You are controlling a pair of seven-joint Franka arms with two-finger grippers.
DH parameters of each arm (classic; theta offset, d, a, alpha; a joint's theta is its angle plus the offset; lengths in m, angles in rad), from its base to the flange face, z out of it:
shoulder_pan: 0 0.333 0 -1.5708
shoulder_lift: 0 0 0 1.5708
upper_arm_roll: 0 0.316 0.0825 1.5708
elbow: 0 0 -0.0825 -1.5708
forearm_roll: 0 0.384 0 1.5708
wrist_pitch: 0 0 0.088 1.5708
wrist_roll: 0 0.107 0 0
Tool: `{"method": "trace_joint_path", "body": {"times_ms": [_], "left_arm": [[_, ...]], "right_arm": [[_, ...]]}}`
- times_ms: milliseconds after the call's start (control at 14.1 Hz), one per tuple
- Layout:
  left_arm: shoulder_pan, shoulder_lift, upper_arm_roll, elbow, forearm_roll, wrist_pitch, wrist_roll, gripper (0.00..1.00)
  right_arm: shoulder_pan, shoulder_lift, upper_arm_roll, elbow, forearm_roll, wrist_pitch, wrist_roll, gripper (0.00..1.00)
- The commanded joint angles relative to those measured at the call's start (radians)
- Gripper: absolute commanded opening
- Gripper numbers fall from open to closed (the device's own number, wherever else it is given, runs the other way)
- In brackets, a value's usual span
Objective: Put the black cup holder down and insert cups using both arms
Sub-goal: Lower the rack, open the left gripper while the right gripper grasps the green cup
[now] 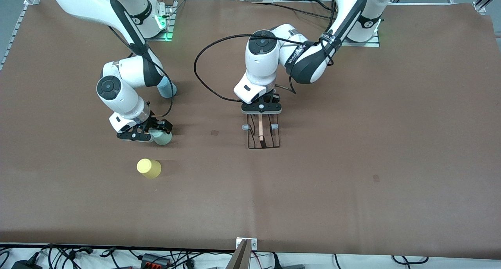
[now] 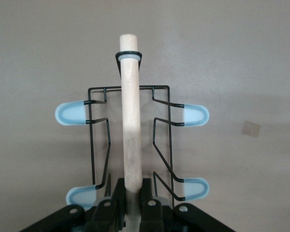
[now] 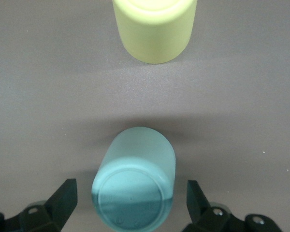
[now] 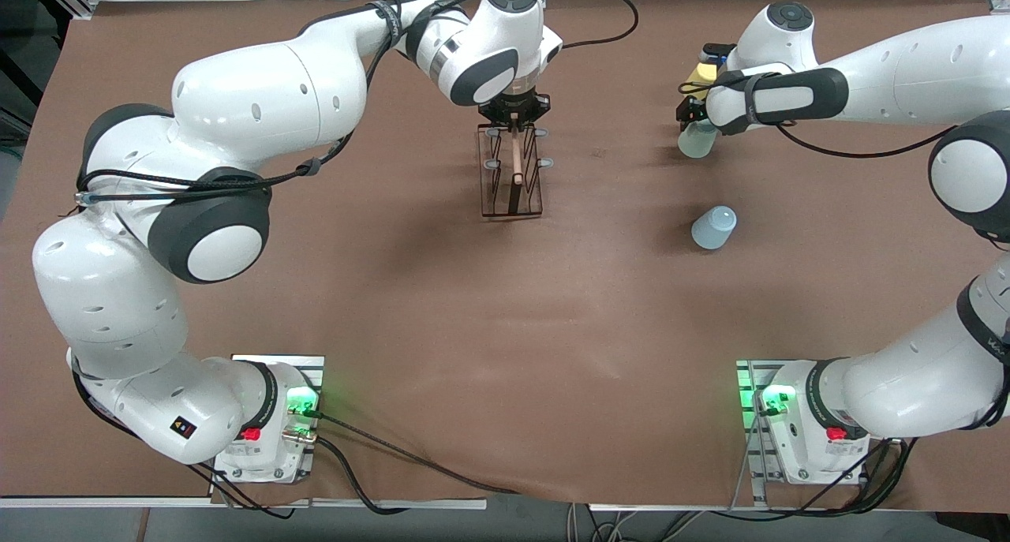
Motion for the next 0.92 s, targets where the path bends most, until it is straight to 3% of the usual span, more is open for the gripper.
{"method": "trace_joint_path", "body": {"times_ms": [0,71,213,497,568,852], "left_arm": [[-0.013,0.005,0.008,0.028,0.067,-0.007,-0.016,0.08],[-0.016,0.005,0.008,0.026,0.069,-0.010,-0.011,0.32],[-0.014,0.007,0.008,0.025,0.071,-0.012,-0.002,1.00],[-0.001,-0.039,0.009,0.045,0.069,-0.110,0.000,1.00],[0.013,-0.057,0.009,0.071,0.068,-0.163,0.019,1.00],[0.114,-0.111,0.005,0.140,0.054,-0.390,0.150,1.00]], "right_arm": [[-0.007,-0.007,0.002,-0.003,-0.007,0.009,-0.014,1.00],[-0.007,-0.005,0.002,-0.003,-0.007,0.009,-0.016,0.94],[-0.007,-0.005,0.002,-0.003,-0.009,0.009,-0.016,0.67],[-0.007,-0.007,0.002,0.007,-0.010,0.006,-0.017,0.21],[-0.007,-0.008,0.004,0.010,-0.010,0.006,-0.019,0.15],[-0.006,-0.051,0.002,0.017,-0.015,-0.033,-0.023,0.12]]}}
